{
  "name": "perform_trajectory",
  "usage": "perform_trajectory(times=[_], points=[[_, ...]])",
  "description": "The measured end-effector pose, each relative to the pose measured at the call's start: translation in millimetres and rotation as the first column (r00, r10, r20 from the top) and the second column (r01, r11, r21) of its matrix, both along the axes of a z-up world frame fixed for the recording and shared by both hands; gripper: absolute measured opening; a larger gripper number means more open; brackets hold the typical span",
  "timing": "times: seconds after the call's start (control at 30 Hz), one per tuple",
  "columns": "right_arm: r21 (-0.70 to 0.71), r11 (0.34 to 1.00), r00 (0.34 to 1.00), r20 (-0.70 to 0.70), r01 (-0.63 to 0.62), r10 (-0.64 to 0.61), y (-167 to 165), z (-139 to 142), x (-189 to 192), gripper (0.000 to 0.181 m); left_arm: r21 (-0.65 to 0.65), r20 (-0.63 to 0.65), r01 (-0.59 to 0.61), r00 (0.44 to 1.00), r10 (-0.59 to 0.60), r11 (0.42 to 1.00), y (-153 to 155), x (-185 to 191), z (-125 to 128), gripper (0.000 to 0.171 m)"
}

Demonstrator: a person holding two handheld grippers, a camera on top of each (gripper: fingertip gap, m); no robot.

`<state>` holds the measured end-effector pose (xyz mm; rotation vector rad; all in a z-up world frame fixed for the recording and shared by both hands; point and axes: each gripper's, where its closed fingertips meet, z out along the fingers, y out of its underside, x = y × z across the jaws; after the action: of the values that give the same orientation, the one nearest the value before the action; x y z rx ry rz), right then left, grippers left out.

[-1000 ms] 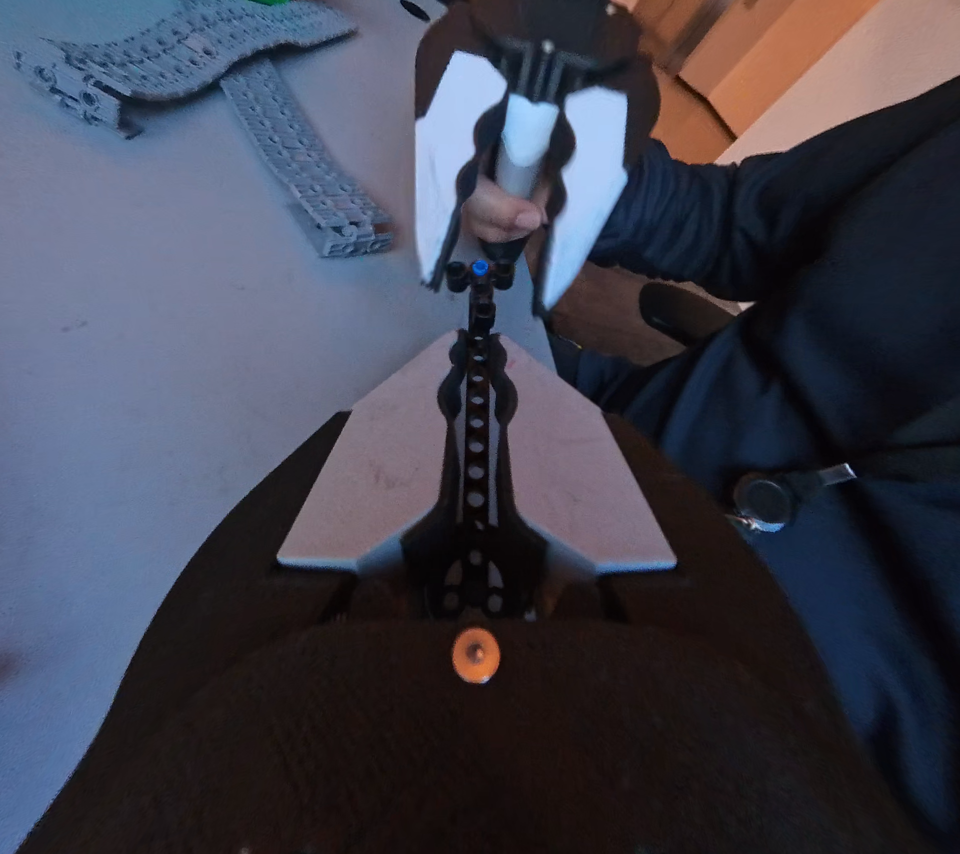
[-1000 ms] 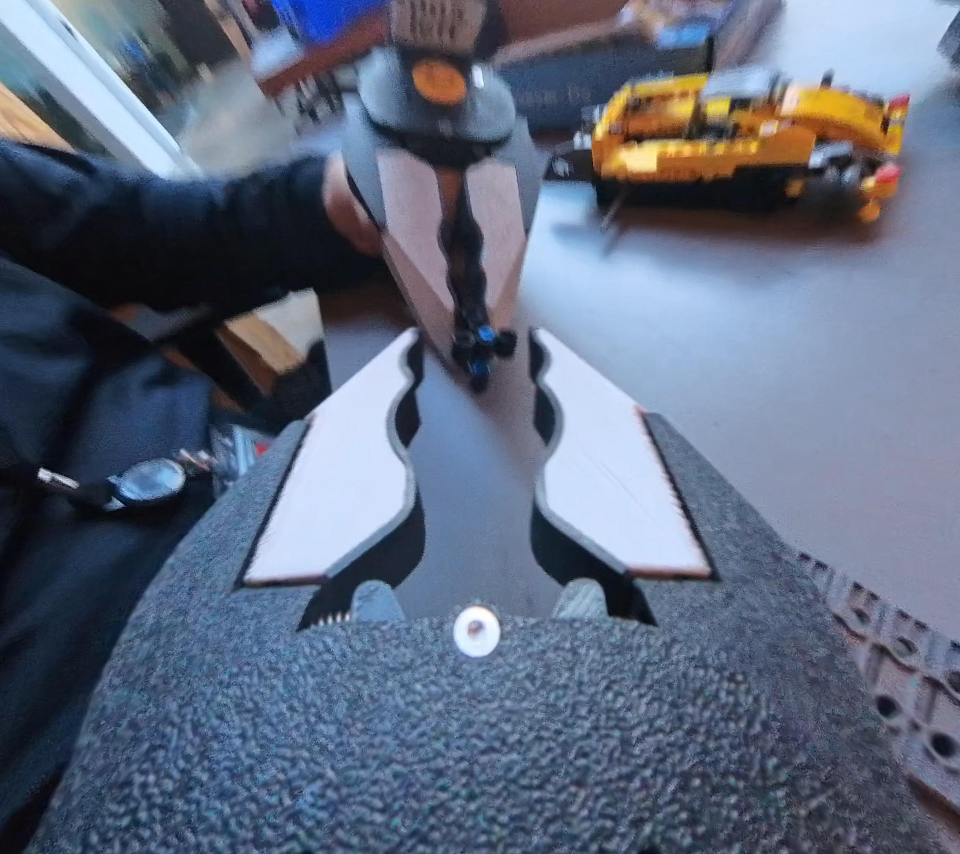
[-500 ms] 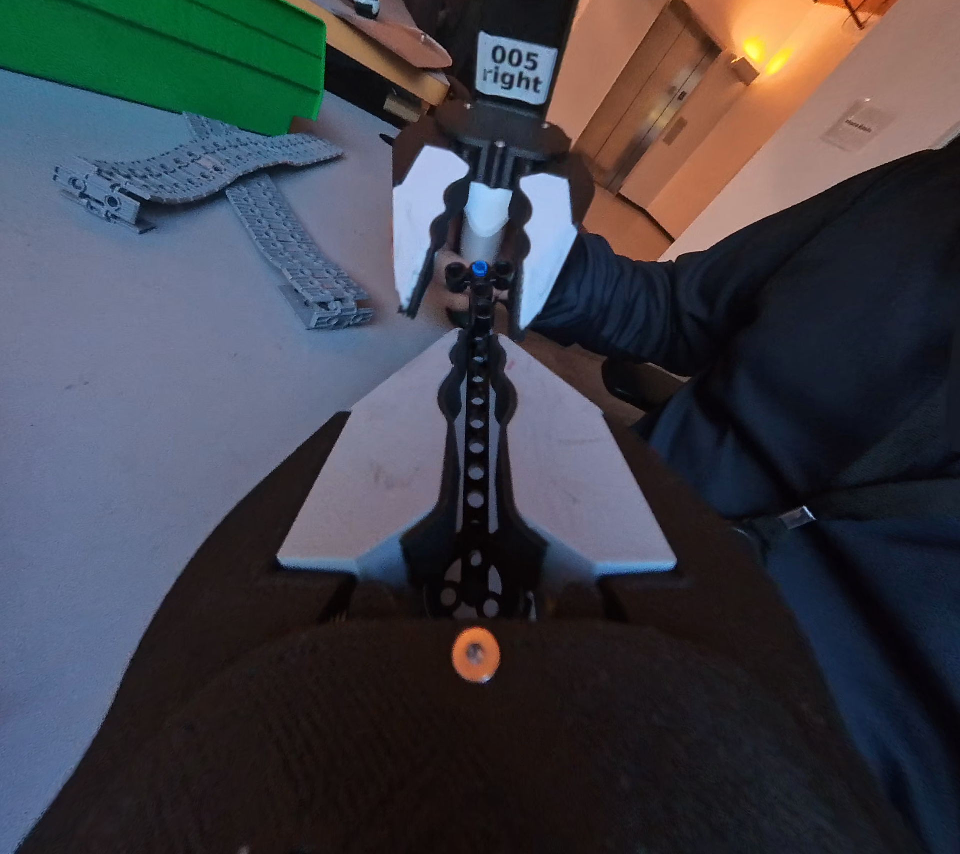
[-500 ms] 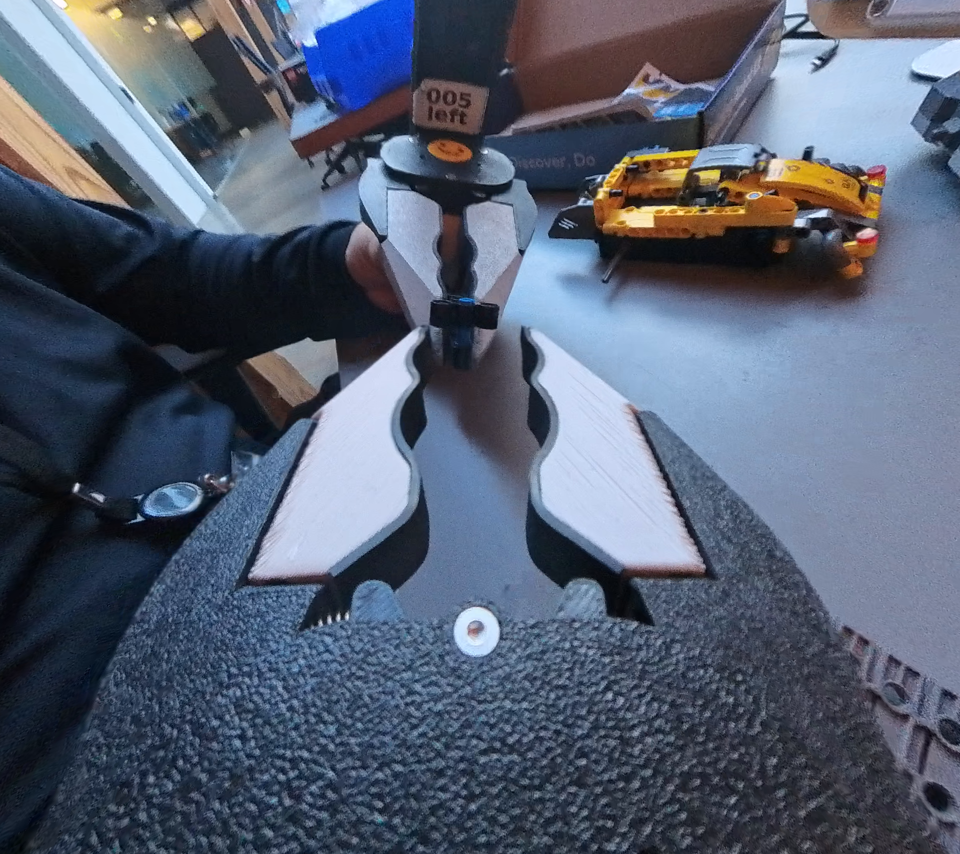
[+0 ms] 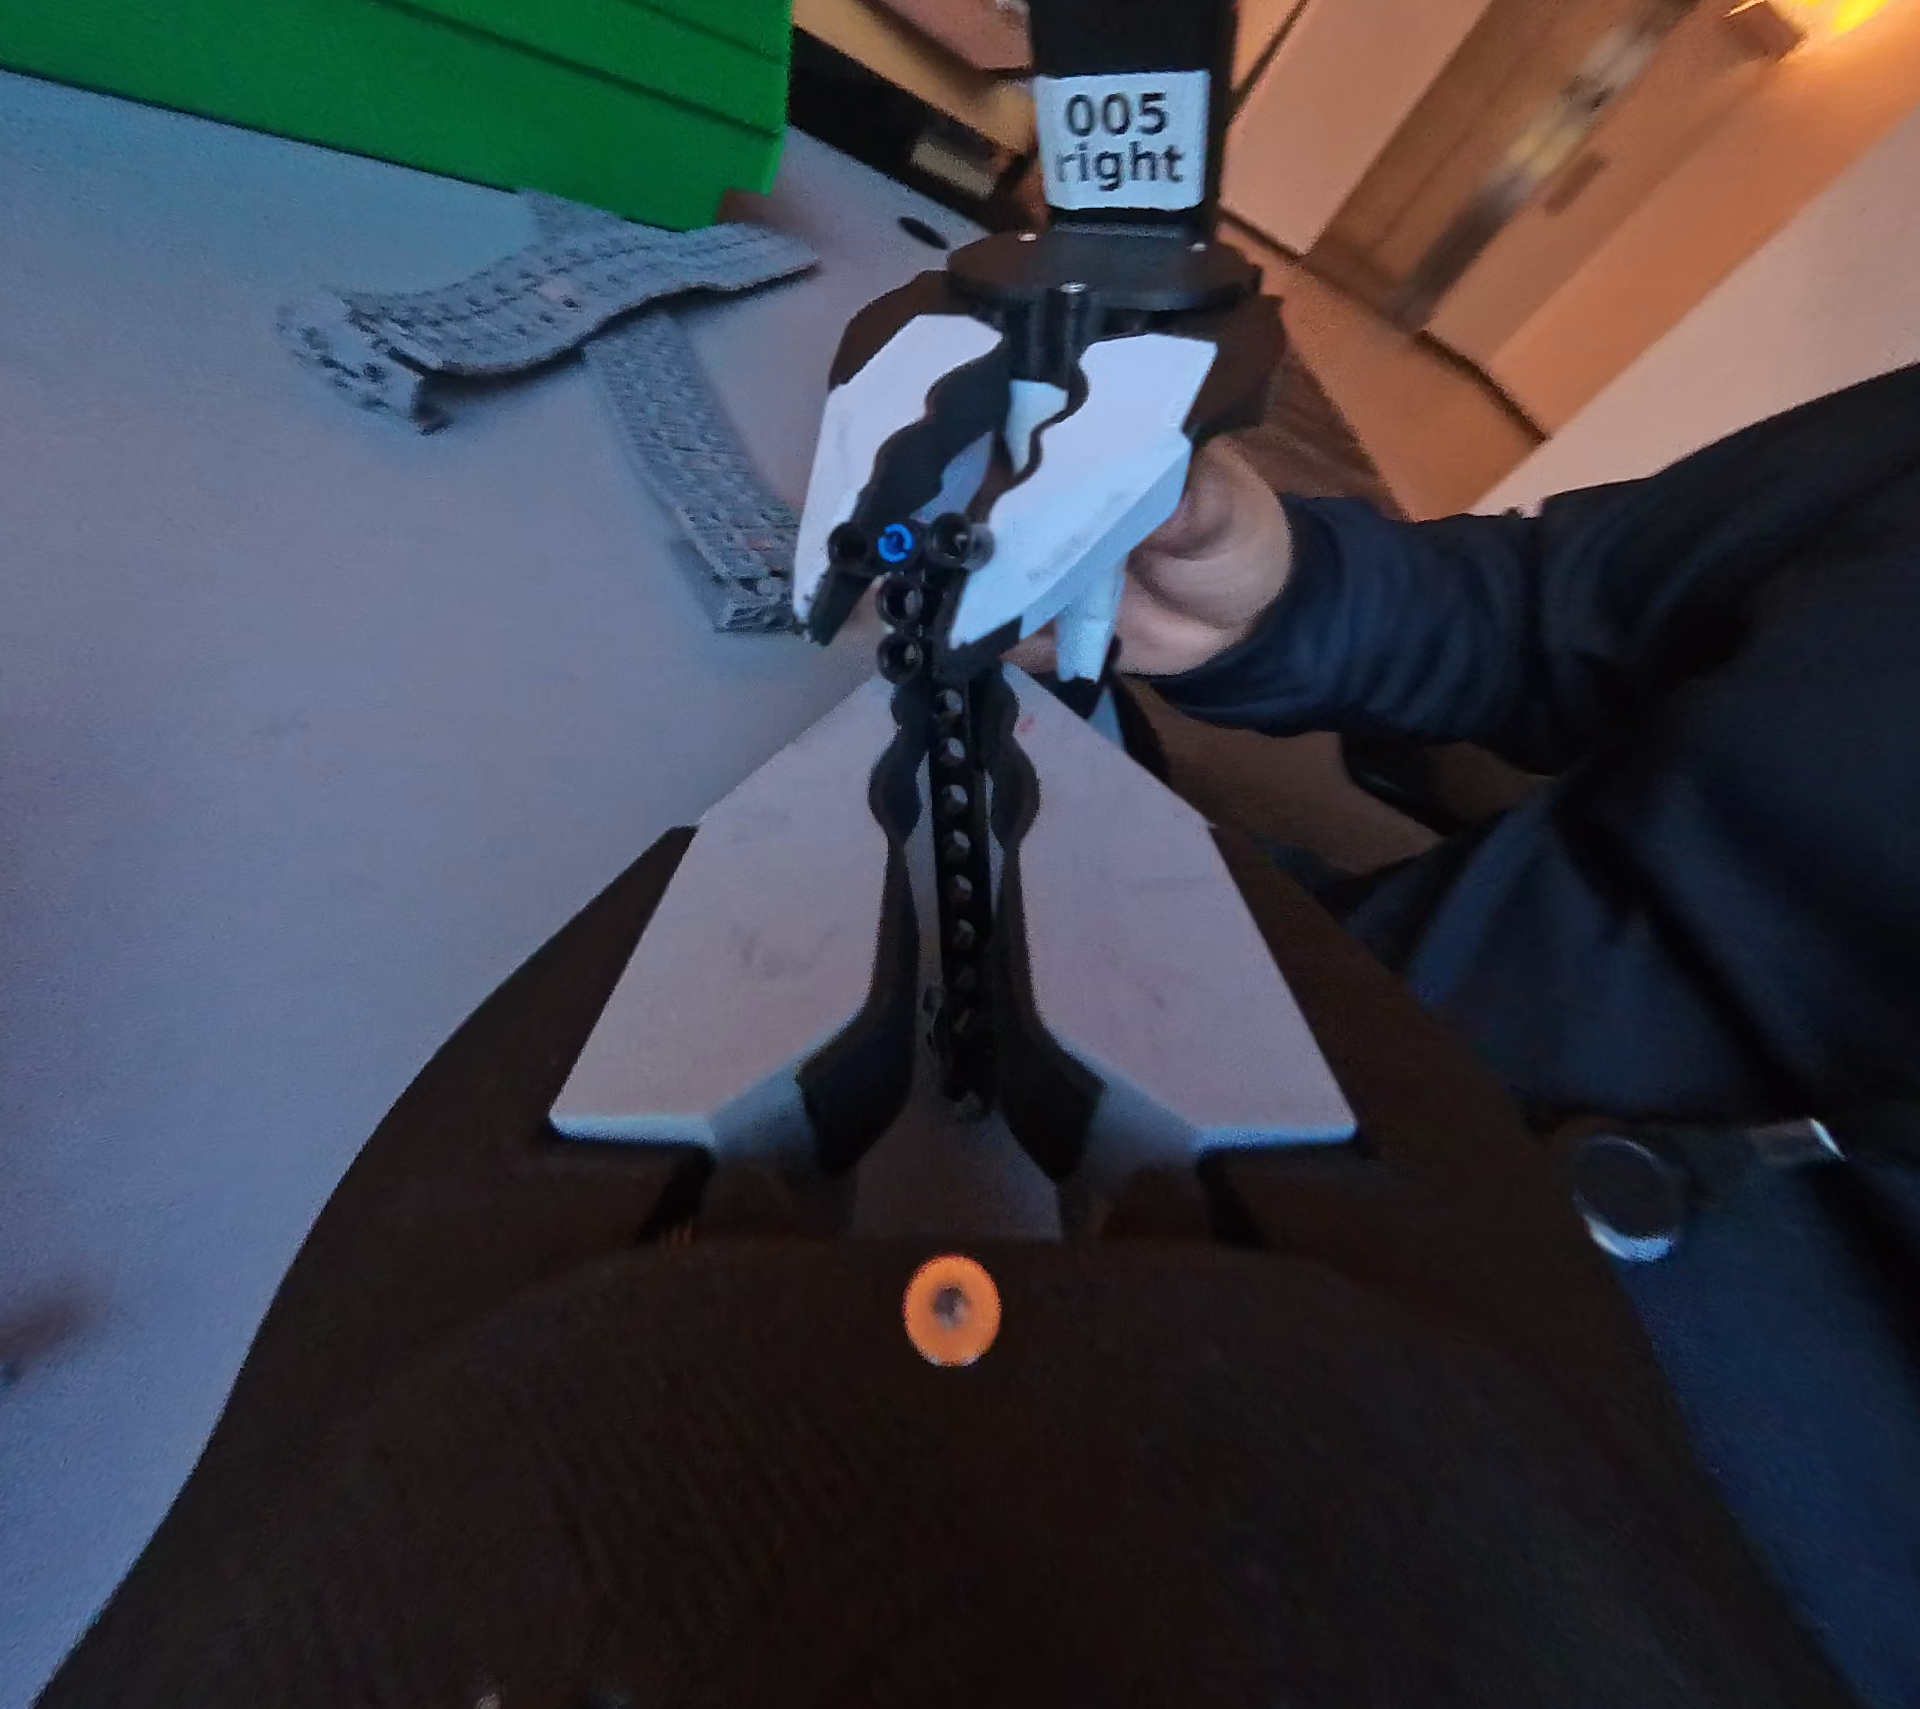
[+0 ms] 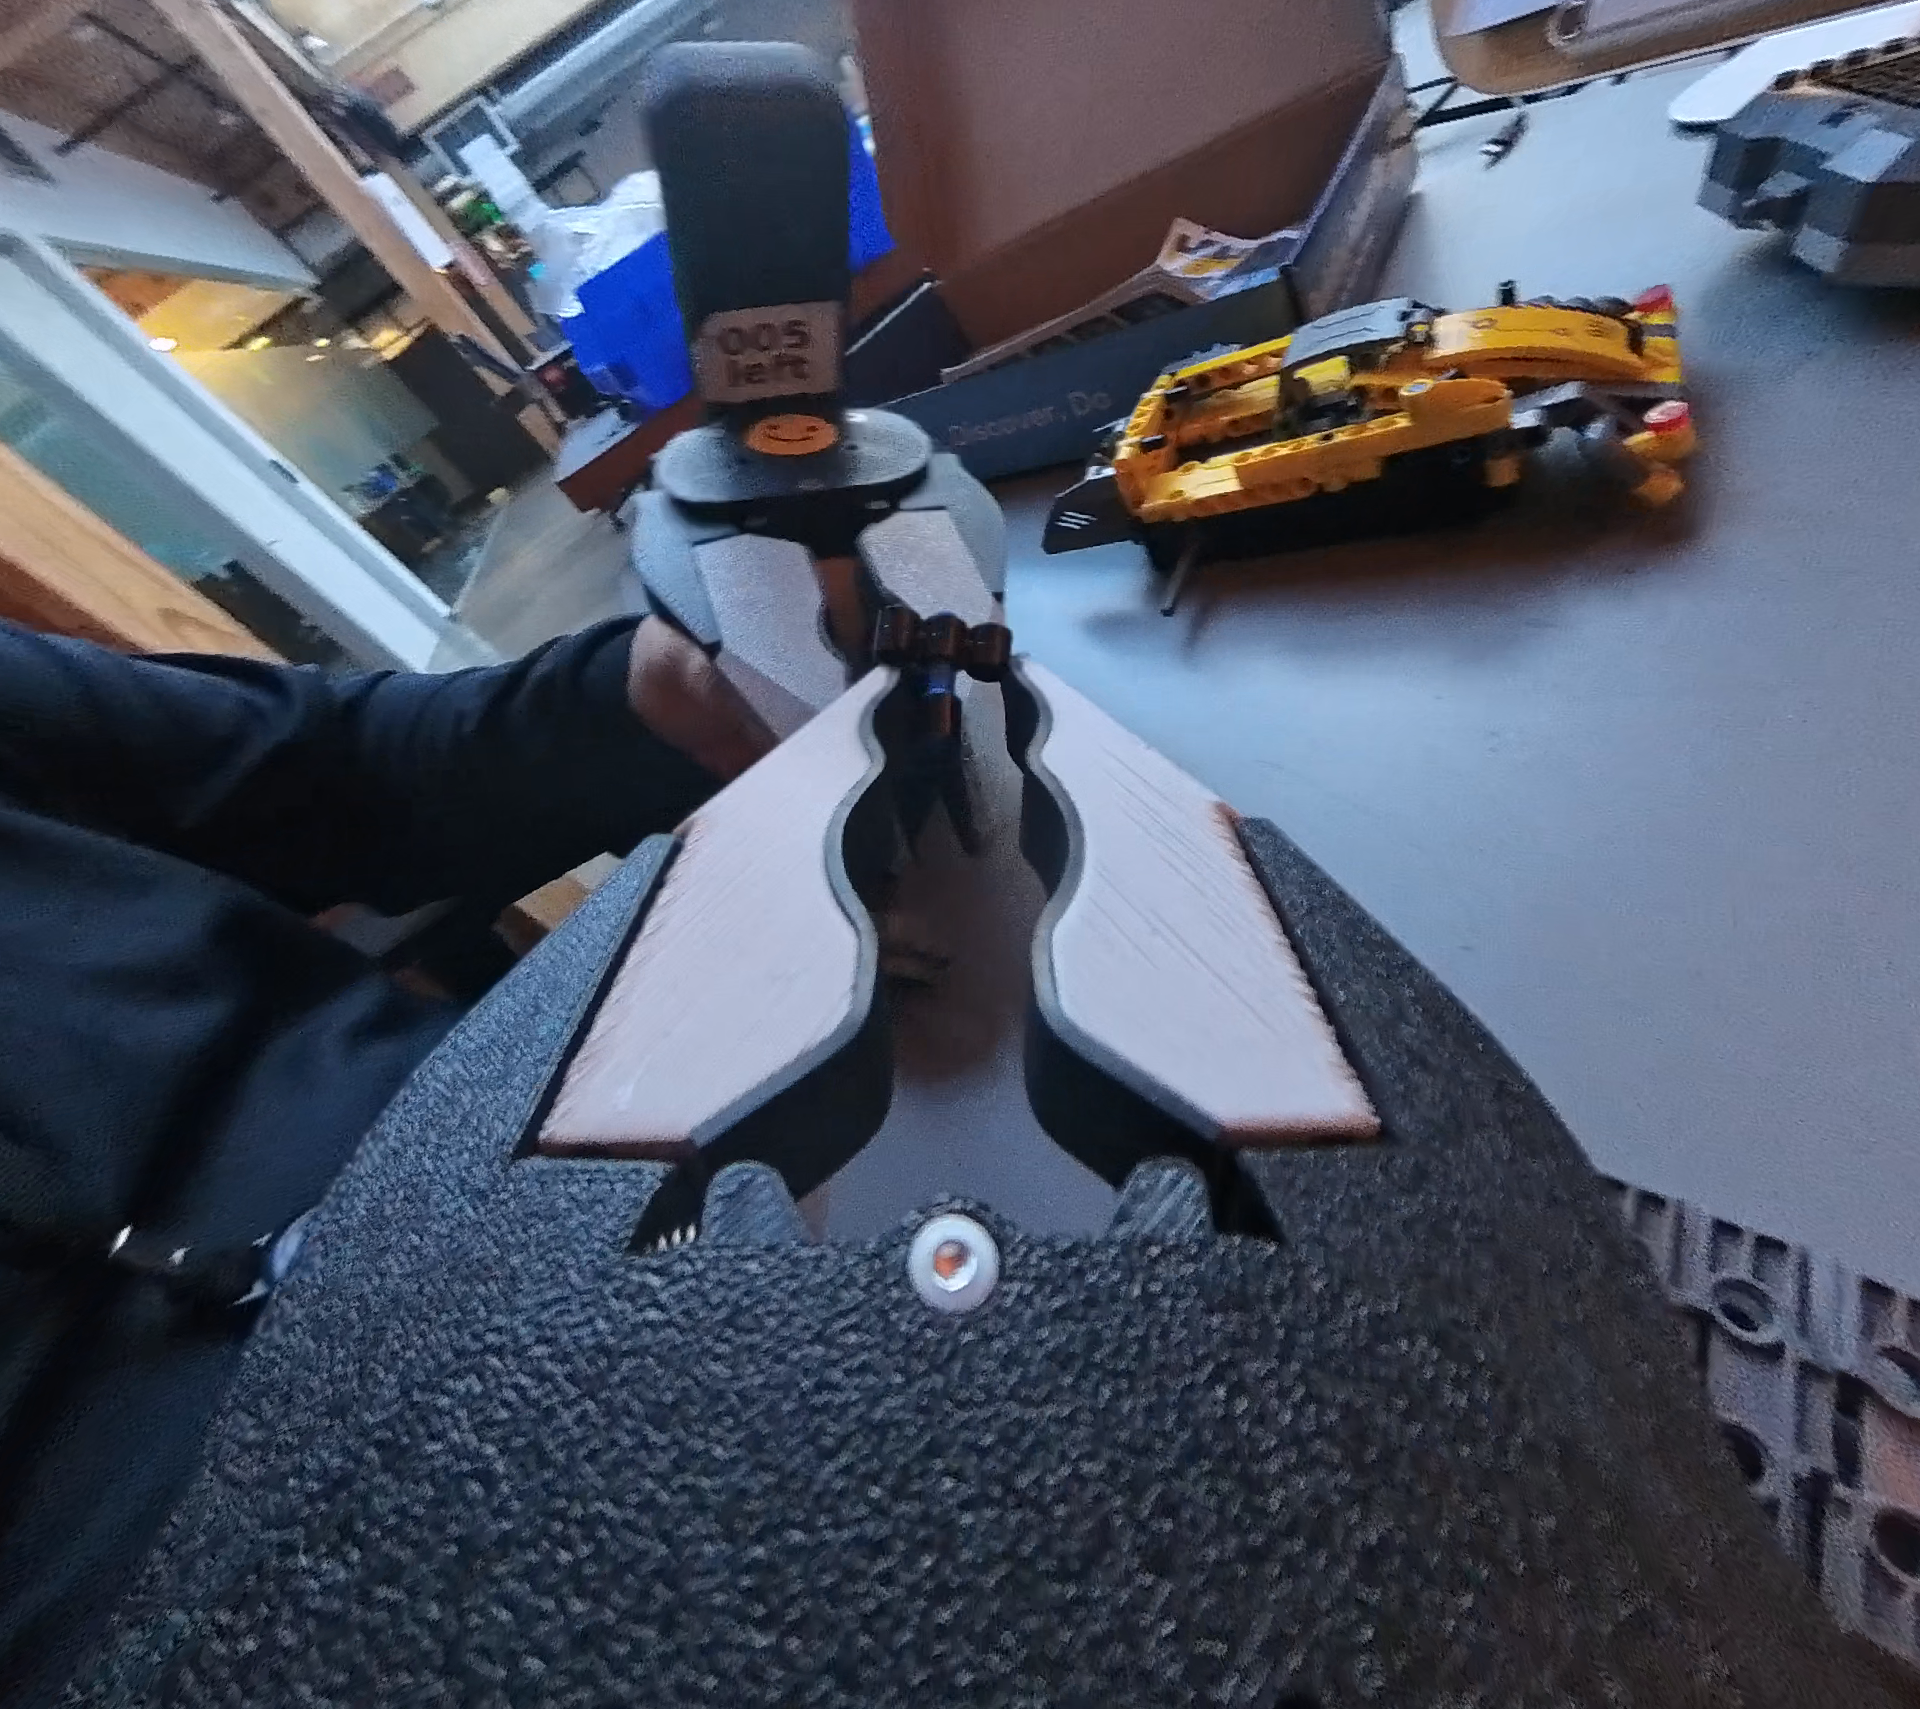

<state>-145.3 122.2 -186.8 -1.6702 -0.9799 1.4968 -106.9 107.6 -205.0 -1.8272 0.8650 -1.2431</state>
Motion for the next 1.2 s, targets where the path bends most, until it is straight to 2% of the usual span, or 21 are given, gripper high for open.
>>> perform_trajectory(times=[0.1, 0.27, 0.37, 0.5, 0.6, 0.67, 0.73, 0.77, 0.87, 0.9, 0.97, 1.07, 1.13, 1.2], points=[[0.01, 0.996, 0.996, -0.002, 0.086, -0.086, 12, 1, -2, 0.012, 0.027, -0.016, -0.076, 0.997, 0.076, 0.997, 11, -2, -1, 0.008], [-0.043, 0.97, 0.967, -0.081, 0.241, -0.243, 34, 8, -10, 0.009, 0.171, -0.091, -0.211, 0.969, 0.229, 0.962, 35, -11, 4, 0.009], [-0.106, 0.953, 0.948, -0.123, 0.283, -0.295, 43, 10, -15, 0.007, 0.261, -0.168, -0.252, 0.939, 0.301, 0.932, 46, -18, 3, 0.009], [-0.118, 0.944, 0.936, -0.139, 0.31, -0.325, 49, 11, -20, 0.001, 0.343, -0.228, -0.278, 0.902, 0.367, 0.897, 54, -25, 2, 0.01], [-0.062, 0.947, 0.94, -0.119, 0.315, -0.321, 47, 12, -24, 0.002, 0.28, -0.181, -0.282, 0.923, 0.339, 0.918, 52, -27, 3, 0.01], [0.105, 0.938, 0.943, -0.072, 0.33, -0.324, 43, 13, -27, 0.002, 0.268, -0.157, -0.265, 0.937, 0.313, 0.926, 49, -27, 4, 0.01], [0.375, 0.881, 0.945, 0.035, 0.289, -0.325, 39, 10, -29, 0.006, 0.213, -0.124, -0.217, 0.961, 0.246, 0.953, 43, -28, 4, 0.009], [0.466, 0.85, 0.946, 0.079, 0.245, -0.316, 37, 8, -30, 0.009, 0.214, -0.115, -0.202, 0.967, 0.229, 0.956, 40, -29, 3, 0.009], [0.598, 0.788, 0.959, 0.113, 0.143, -0.26, 30, 10, -28, 0.009, 0.297, -0.168, -0.145, 0.965, 0.201, 0.944, 34, -27, 4, 0.009], [0.594, 0.797, 0.971, 0.11, 0.106, -0.211, 26, 11, -27, 0.008, 0.309, -0.174, -0.117, 0.969, 0.177, 0.944, 31, -26, 4, 0.009], [0.497, 0.868, 0.993, 0.095, 0.015, -0.071, 17, 12, -22, 0.007, 0.317, -0.182, -0.079, 0.973, 0.143, 0.945, 26, -20, 6, 0.009], [0.326, 0.938, 0.993, 0.048, -0.121, 0.111, 2, 10, -12, 0.005, 0.357, -0.32, 0.059, 0.945, 0.063, 0.932, 14, -15, -1, 0.008], [0.294, 0.946, 0.99, 0.068, -0.137, 0.122, 1, 4, -9, 0.004, 0.351, -0.426, 0.105, 0.903, 0.058, 0.931, 15, -16, -8, 0.008], [0.334, 0.937, 0.987, 0.15, -0.103, 0.056, 6, -3, -12, 0.005, 0.305, -0.506, 0.131, 0.861, 0.044, 0.943, 17, -21, -16, 0.008]])
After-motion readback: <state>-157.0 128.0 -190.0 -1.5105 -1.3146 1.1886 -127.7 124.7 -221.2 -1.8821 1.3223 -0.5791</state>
